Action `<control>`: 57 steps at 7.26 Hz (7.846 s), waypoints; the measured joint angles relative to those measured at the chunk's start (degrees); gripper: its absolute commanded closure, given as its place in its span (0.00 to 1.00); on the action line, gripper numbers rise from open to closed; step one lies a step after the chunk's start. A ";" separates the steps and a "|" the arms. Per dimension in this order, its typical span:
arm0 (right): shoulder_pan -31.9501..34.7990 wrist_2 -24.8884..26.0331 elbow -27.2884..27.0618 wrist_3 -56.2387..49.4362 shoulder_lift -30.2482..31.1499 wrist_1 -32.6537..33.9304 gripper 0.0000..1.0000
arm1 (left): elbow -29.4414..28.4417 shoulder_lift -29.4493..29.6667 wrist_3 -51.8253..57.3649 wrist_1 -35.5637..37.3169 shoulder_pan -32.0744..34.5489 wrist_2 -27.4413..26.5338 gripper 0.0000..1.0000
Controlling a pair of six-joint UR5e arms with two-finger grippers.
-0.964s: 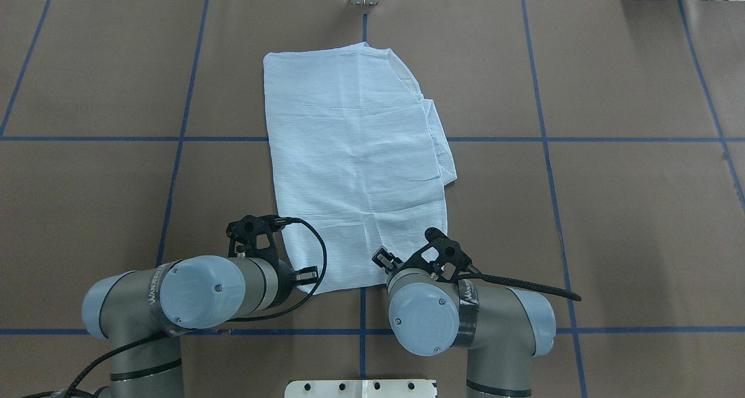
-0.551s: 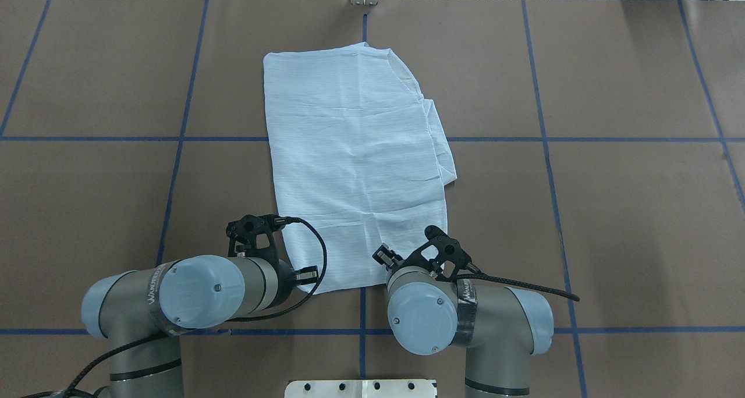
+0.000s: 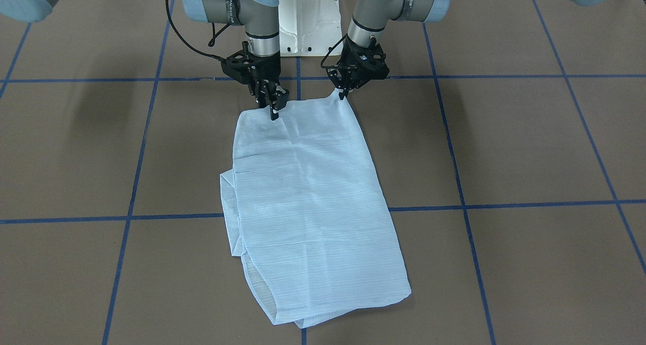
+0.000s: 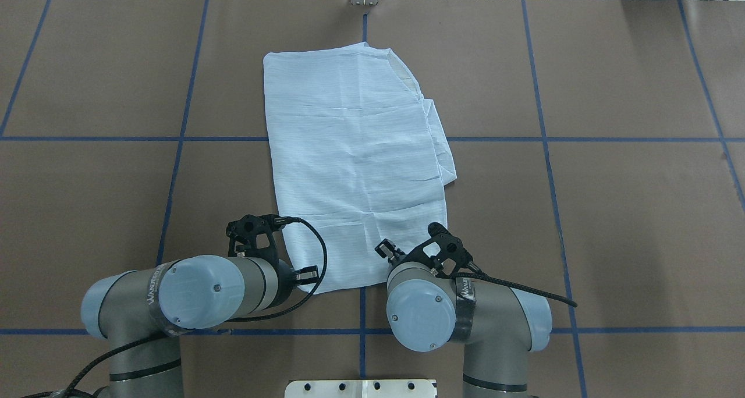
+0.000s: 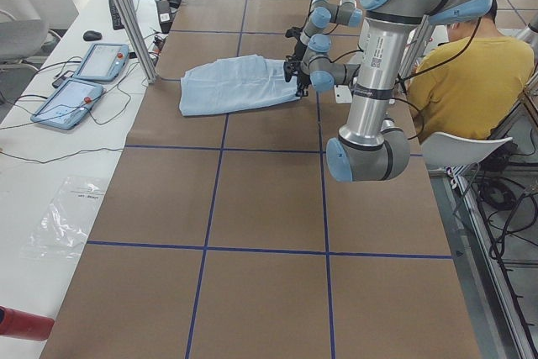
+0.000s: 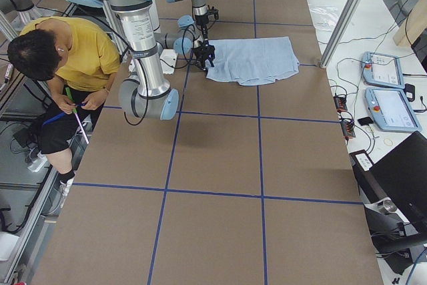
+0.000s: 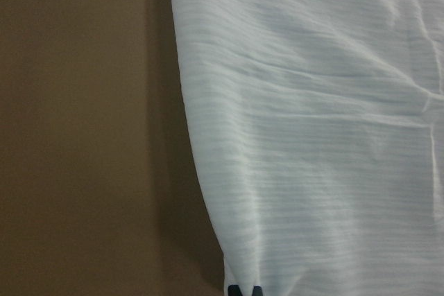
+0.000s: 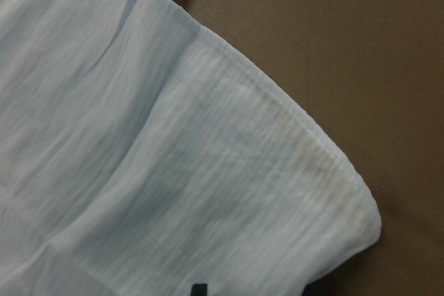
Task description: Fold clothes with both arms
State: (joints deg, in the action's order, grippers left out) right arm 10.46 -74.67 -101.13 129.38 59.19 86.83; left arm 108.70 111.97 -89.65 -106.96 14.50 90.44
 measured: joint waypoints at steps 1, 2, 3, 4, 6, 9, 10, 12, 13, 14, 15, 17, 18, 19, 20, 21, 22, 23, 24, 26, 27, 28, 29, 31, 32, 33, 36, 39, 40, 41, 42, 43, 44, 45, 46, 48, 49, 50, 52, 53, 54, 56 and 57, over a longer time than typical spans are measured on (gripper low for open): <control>0.15 0.30 0.21 0.15 -1.03 0.27 1.00 | 0.11 0.00 -0.02 0.00 0.00 0.00 1.00; 0.29 0.47 0.34 0.22 -1.60 0.45 1.00 | 0.29 0.00 -0.05 0.00 0.00 0.02 1.00; 0.44 0.54 0.37 0.25 -1.84 0.55 1.00 | 0.46 0.00 -0.08 0.00 -0.01 0.06 1.00; 0.71 0.56 0.30 0.22 -1.92 0.62 1.00 | 0.62 0.00 -0.06 0.00 -0.05 0.08 1.00; 1.59 0.50 -1.90 -0.29 -1.66 1.56 1.00 | 2.49 -0.10 -0.01 0.00 -0.04 0.36 1.00; -1.87 0.44 -19.99 0.30 -1.40 20.04 1.00 | 12.70 -1.18 -0.61 1.78 -1.06 0.62 1.00; -3.64 0.50 -25.42 0.85 -1.58 25.45 1.00 | 17.71 -1.34 -1.21 5.37 -2.10 0.69 1.00; -5.00 0.66 -29.72 0.62 -2.55 30.15 1.00 | 26.25 -0.76 -2.22 14.33 -2.95 2.19 1.00; -4.39 1.31 -27.92 -1.50 -4.02 29.96 1.00 | 26.34 -0.03 -1.77 16.21 -2.52 3.32 1.00; -2.47 2.14 -24.03 -4.49 -5.48 27.25 1.00 | 24.21 1.07 -0.49 16.84 -0.97 3.76 1.00; 0.34 2.54 -18.83 -7.30 -6.27 21.97 1.00 | 20.88 2.44 1.38 16.98 1.74 3.92 1.00; 6.09 2.69 -8.42 -12.54 -7.46 11.60 1.00 | 12.51 5.26 6.20 16.69 9.03 4.02 1.00; 8.55 2.69 -3.06 -14.46 -9.31 8.10 1.00 | 8.03 6.80 8.68 16.17 12.64 4.03 1.00; 10.62 2.71 3.59 -15.63 -12.29 4.62 1.00 | 3.04 8.23 10.40 14.42 15.50 3.89 1.00; 12.17 2.74 10.48 -16.47 -15.18 0.78 1.00 | -1.75 9.17 11.46 11.49 17.42 3.14 1.00; 13.58 2.76 16.78 -17.42 -17.68 -2.84 1.00 | -5.81 10.04 12.35 8.48 18.98 2.19 1.00; 14.69 2.77 21.48 -18.38 -19.65 -5.00 1.00 | -9.41 11.21 13.03 6.19 20.07 1.72 1.00; 15.34 2.77 24.31 -19.03 -20.92 -6.03 1.00 | -13.11 12.26 13.36 3.54 20.67 1.47 1.00; 15.64 2.77 26.13 -19.67 -21.54 -6.65 1.00 | -16.69 12.96 13.63 0.37 21.06 1.02 1.00; 16.07 2.83 30.43 -21.70 -21.95 -10.55 0.66 | -23.08 14.27 14.71 -4.28 21.71 0.01 1.00; 16.21 2.83 31.97 -22.63 -21.98 -12.31 0.01 | -24.75 14.48 15.02 -5.44 21.90 -0.16 0.19; 16.38 2.74 32.67 -24.56 -22.16 -13.14 0.00 | -25.50 14.51 15.15 -5.98 22.00 -0.21 0.00; 16.93 2.00 32.86 -27.71 -22.77 -13.45 0.00 | -25.49 14.40 15.20 -6.39 22.06 -0.12 0.00; 19.98 -4.64 32.22 -32.90 -24.40 -13.12 0.00 | -22.57 14.04 18.32 -7.28 22.38 1.34 0.00; 21.78 -8.36 31.31 -36.47 -23.78 -13.23 0.00 | -21.64 13.79 19.51 -7.29 22.29 2.25 0.00; 23.66 -12.17 28.74 -41.37 -21.33 -13.60 0.00 | -21.83 13.52 20.01 -7.30 21.57 2.62 0.00; 28.31 -20.73 20.81 -51.62 -14.26 -13.93 0.00 | -27.06 13.87 20.88 -7.98 19.84 2.50 0.00; 28.82 -21.59 20.06 -52.93 -12.96 -14.32 0.00 | -35.16 17.85 21.63 -10.20 23.41 1.93 0.00; 28.82 -21.51 20.04 -52.98 -12.44 -14.99 0.00 | -40.38 20.50 23.43 -12.70 25.89 1.92 0.00; 28.78 -21.42 20.01 -52.97 -12.01 -15.52 0.00 | -44.98 21.89 26.32 -15.63 28.60 1.91 0.00; 28.72 -21.33 20.01 -52.91 -11.78 -15.75 0.00 | -47.31 22.32 28.90 -17.19 30.68 1.91 0.00; 28.62 -21.25 20.01 -52.65 -11.73 -15.80 0.00 | -47.61 22.33 30.38 -17.89 31.71 2.16 0.00; 28.04 -21.10 20.02 -52.24 -11.85 -15.79 0.00 | -46.30 22.01 31.28 -18.01 32.15 3.21 0.00; 26.67 -19.93 20.24 -51.77 -12.29 -15.87 0.00 | -43.20 20.39 32.17 -17.91 32.34 5.52 0.00; 25.16 -17.35 21.28 -50.92 -12.88 -17.44 0.04 | -39.13 17.50 32.93 -17.90 32.39 7.71 0.00; 23.43 -14.12 27.88 -49.35 -13.53 -28.21 0.27 | -34.84 14.55 33.70 -17.73 32.45 9.04 0.00; 23.10 -13.63 30.45 -48.97 -13.99 -31.70 0.27 | -34.34 14.16 33.77 -17.70 32.47 9.17 0.00; 22.70 -13.38 31.58 -48.82 -14.20 -33.18 0.28 | -34.16 14.02 33.79 -17.73 32.46 9.21 0.00; 21.43 -11.95 32.34 -48.84 -14.25 -33.86 0.32 | -34.07 13.82 33.81 -17.89 32.43 9.21 0.00; 21.11 -11.28 32.63 -49.14 -14.21 -33.77 0.33 | -34.05 13.76 33.78 -17.96 32.43 9.17 0.00; 20.99 -10.93 32.76 -49.78 -14.18 -33.63 0.34 | -34.05 13.71 33.76 -18.02 32.43 9.11 0.00; 21.10 -9.84 32.85 -52.28 -14.20 -33.63 0.39 | -34.00 13.64 33.75 -18.09 32.43 8.93 0.00; 21.17 -9.29 32.89 -52.81 -14.35 -33.82 0.39 | -34.00 13.63 33.73 -18.10 32.43 8.90 0.00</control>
State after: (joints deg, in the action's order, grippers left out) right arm 31.63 -83.95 -68.24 76.57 44.84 53.01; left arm 74.70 125.60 -55.92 -125.06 46.93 99.34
